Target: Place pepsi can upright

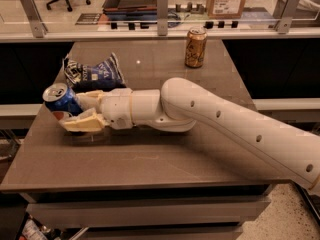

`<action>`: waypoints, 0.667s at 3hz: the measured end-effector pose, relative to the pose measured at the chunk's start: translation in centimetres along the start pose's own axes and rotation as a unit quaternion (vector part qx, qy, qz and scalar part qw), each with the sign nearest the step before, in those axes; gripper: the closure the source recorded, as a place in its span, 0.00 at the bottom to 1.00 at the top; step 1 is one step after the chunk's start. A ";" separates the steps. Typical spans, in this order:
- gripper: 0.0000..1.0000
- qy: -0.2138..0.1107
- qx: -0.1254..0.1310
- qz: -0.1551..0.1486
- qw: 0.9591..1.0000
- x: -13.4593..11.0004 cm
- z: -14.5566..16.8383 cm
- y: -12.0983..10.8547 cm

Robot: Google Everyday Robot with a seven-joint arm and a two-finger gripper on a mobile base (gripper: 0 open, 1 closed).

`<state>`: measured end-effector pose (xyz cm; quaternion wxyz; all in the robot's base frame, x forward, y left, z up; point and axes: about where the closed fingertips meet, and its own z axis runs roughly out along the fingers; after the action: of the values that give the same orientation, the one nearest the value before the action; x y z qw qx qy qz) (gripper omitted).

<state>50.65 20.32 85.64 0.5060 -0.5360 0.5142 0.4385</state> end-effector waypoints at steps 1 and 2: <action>1.00 -0.004 -0.005 0.015 1.000 0.7 0.7 0.4; 0.84 -0.004 -0.005 0.015 1.000 0.7 0.7 0.4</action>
Offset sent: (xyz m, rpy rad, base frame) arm -0.0033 0.0062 -0.0085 0.0095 0.0296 0.0075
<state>50.32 20.95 84.84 0.4992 -0.5290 0.5175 0.4507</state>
